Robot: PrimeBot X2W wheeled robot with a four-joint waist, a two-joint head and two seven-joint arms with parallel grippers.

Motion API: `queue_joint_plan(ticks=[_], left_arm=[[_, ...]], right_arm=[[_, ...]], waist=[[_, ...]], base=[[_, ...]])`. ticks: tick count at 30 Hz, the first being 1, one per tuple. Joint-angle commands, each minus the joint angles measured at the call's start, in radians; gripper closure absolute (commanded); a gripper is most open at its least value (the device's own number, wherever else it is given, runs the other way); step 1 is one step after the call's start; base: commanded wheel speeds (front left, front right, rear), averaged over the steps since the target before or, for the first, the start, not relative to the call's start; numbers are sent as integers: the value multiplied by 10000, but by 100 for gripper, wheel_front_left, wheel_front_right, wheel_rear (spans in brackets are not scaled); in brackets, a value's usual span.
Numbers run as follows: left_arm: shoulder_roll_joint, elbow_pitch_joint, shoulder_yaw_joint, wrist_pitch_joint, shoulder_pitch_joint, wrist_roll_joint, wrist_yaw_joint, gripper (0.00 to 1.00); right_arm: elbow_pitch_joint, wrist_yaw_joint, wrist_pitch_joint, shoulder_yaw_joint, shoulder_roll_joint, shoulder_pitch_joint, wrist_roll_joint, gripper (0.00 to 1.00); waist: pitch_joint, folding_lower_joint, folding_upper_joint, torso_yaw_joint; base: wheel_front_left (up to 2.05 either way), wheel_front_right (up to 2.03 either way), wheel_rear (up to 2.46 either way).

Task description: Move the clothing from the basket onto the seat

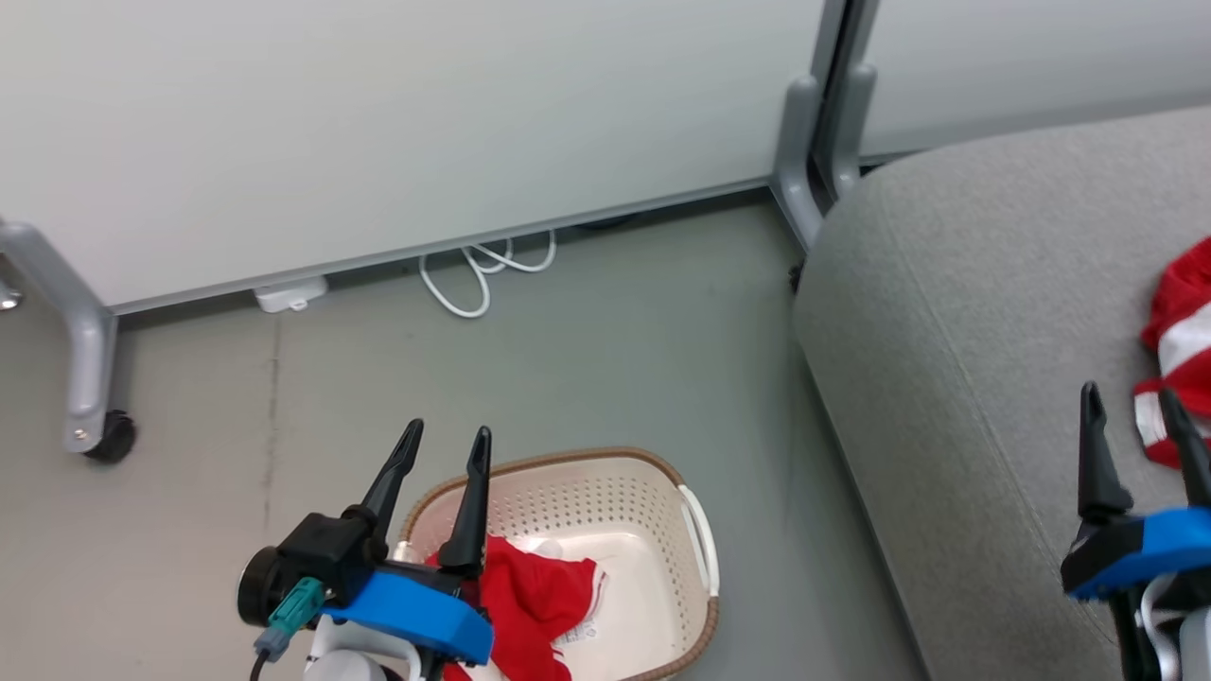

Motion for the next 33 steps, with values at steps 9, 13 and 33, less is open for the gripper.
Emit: queue_joint_plan(ticks=[9, 13, 33], left_arm=[[65, 309, 710, -47, 302, -22, -11, 0], [119, 446, 957, -40, 418, -46, -12, 0], [422, 635, 1519, -40, 721, 94, -13, 0]], right_arm=[[-2259, 1, 478, 693, 838, 1963, -374, 0], [-2738, 1, 654, 1175, 969, 2346, -247, 0], [-3278, 1, 858, 1986, 1075, 2641, -112, 0]], waist=[[-615, 2, -1, 1021], [-712, 2, -1, 1252], [-923, 2, -1, 1558]], base=[[0, 0, 0], [0, 0, 0], [0, 0, 0]])
